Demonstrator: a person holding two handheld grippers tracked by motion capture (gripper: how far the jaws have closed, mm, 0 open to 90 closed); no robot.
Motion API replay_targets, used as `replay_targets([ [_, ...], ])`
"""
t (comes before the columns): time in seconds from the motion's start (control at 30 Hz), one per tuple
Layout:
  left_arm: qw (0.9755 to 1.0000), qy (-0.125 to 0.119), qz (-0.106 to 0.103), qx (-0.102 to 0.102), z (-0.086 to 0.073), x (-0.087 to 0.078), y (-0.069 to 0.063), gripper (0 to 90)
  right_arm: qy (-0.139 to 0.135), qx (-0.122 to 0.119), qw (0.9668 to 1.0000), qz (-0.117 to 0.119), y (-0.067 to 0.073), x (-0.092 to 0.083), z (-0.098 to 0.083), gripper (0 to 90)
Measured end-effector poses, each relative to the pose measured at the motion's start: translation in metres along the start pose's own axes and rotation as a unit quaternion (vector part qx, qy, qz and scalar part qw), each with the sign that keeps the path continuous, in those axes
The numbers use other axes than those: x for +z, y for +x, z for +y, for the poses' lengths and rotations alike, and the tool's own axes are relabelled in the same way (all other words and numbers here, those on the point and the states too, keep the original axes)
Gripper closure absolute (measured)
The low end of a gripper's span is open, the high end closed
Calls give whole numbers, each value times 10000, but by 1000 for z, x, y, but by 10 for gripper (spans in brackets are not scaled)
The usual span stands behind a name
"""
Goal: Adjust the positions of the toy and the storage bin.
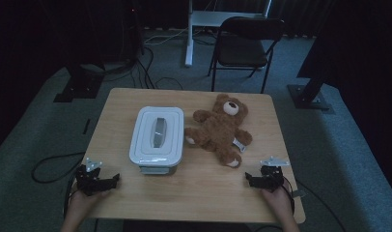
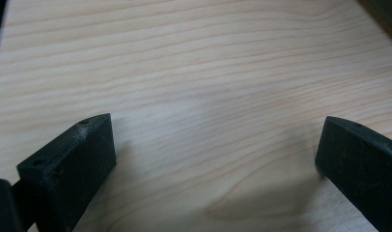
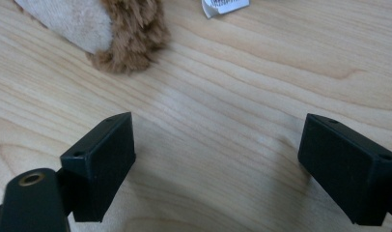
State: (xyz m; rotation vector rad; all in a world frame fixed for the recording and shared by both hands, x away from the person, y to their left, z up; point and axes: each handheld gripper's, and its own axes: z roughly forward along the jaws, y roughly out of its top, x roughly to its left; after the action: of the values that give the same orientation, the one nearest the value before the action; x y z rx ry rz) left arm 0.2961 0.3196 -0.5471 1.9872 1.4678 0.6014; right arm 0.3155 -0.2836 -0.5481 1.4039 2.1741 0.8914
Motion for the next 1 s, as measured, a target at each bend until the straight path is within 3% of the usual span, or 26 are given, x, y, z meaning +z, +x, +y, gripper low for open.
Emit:
replay_targets([
  [0.17,9998,-1,-147,163,2,2,1,10,92,-27,10000,12,2,-2,0,123],
  [0.27,9994,-3,-242,258,4,4,3,10,98,10,9997,228,6,-5,0,138],
  [0.37,9987,-6,-349,375,5,4,3,10,67,5,9996,262,10,-6,4,138],
  [0.63,9986,0,-361,394,5,4,3,10,-519,-101,9969,577,30,-17,29,137],
  [0.87,9985,0,-364,398,4,4,3,10,-588,-184,9958,684,40,-1,48,131],
  [1.0,9986,2,-364,389,5,4,3,10,-423,-142,9953,854,44,20,60,130],
])
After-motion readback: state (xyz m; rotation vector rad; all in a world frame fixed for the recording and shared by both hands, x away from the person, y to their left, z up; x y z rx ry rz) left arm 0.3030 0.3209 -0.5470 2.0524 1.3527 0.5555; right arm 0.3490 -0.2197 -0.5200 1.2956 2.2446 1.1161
